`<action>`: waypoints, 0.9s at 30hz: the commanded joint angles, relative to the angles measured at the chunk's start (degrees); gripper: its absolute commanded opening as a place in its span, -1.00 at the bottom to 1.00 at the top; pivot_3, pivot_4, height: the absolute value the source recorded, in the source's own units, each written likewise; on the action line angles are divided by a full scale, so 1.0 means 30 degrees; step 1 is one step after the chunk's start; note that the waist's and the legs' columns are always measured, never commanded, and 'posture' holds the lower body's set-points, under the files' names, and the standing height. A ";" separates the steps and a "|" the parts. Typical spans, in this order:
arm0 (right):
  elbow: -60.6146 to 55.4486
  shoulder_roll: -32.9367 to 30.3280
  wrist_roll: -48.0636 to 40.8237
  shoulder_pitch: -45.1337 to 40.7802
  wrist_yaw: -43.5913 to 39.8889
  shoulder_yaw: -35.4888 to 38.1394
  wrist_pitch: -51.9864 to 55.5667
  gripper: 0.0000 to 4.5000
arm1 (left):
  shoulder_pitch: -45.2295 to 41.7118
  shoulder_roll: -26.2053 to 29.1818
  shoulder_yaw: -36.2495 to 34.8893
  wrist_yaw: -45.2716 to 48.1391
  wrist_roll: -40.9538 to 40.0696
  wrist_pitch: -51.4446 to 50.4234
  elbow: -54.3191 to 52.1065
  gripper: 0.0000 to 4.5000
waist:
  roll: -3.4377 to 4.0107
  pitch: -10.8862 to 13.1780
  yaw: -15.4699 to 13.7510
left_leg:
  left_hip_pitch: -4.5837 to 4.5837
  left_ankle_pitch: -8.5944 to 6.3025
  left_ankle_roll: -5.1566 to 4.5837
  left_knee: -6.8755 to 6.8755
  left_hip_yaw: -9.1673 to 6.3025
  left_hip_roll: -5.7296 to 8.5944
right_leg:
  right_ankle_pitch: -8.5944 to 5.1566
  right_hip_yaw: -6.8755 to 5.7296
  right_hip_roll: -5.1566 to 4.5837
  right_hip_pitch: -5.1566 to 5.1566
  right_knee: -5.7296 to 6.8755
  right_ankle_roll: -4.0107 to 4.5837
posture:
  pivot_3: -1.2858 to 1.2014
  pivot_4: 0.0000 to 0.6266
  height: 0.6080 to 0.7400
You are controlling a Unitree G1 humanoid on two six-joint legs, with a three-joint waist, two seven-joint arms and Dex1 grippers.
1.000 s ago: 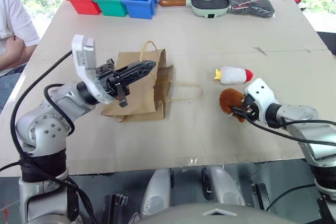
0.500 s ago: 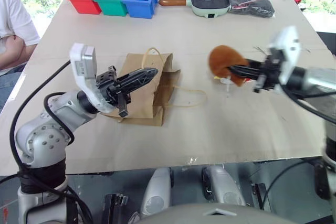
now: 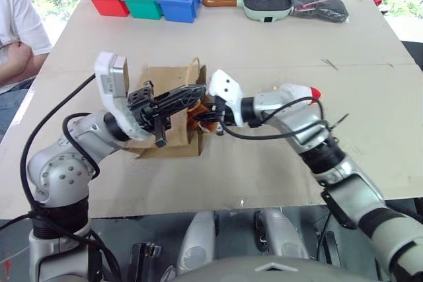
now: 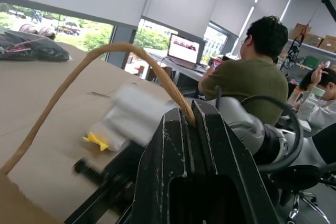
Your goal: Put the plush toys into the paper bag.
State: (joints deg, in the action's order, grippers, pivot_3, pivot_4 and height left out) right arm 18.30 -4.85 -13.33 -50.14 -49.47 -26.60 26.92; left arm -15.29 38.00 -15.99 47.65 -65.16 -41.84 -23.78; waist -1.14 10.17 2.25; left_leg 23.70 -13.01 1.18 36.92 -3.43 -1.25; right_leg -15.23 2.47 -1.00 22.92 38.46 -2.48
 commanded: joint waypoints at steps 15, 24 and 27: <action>-0.8378 -0.5369 -0.1939 0.4796 -0.1423 0.5141 0.2045 0.98 | 0.0914 0.0479 -0.0825 0.0875 0.1524 0.1885 -0.0470 -1.00 | 0.0011 0.0007 -0.0136 | -0.0007 -0.0001 -0.0002 0.0020 -0.0006 0.0009 | -0.0002 0.0002 -0.0005 0.0004 0.0049 0.0000 | 0.03 -0.52 1.00; -0.4132 -1.0035 0.2602 0.3629 0.1638 0.5650 0.1544 0.98 | -0.1581 0.1041 0.0134 0.2936 0.3583 0.3055 0.1360 -1.00 | 0.0006 0.0007 -0.0130 | -0.0004 -0.0002 -0.0004 0.0047 0.0003 0.0016 | -0.0006 0.0002 -0.0001 0.0002 0.0065 0.0002 | 0.03 -0.52 1.00; -0.0408 -1.0217 0.4132 0.2471 0.0922 0.3986 0.0440 0.88 | -0.3146 0.1615 0.0677 0.4478 0.4231 0.3299 0.2685 -1.00 | 0.0006 0.0007 -0.0075 | -0.0004 -0.0002 -0.0004 0.0064 0.0018 0.0018 | -0.0007 0.0010 0.0004 0.0004 0.0069 0.0002 | 0.03 -0.52 1.00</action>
State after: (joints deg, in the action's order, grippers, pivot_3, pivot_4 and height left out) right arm 14.38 -35.70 -3.06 -41.17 -45.74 -12.81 30.74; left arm -22.99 41.81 -14.03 58.53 -53.17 -33.46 -16.29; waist -1.13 10.19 2.02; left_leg 23.70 -13.01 1.16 37.10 -3.39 -1.20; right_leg -15.24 2.50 -0.97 22.94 38.65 -2.47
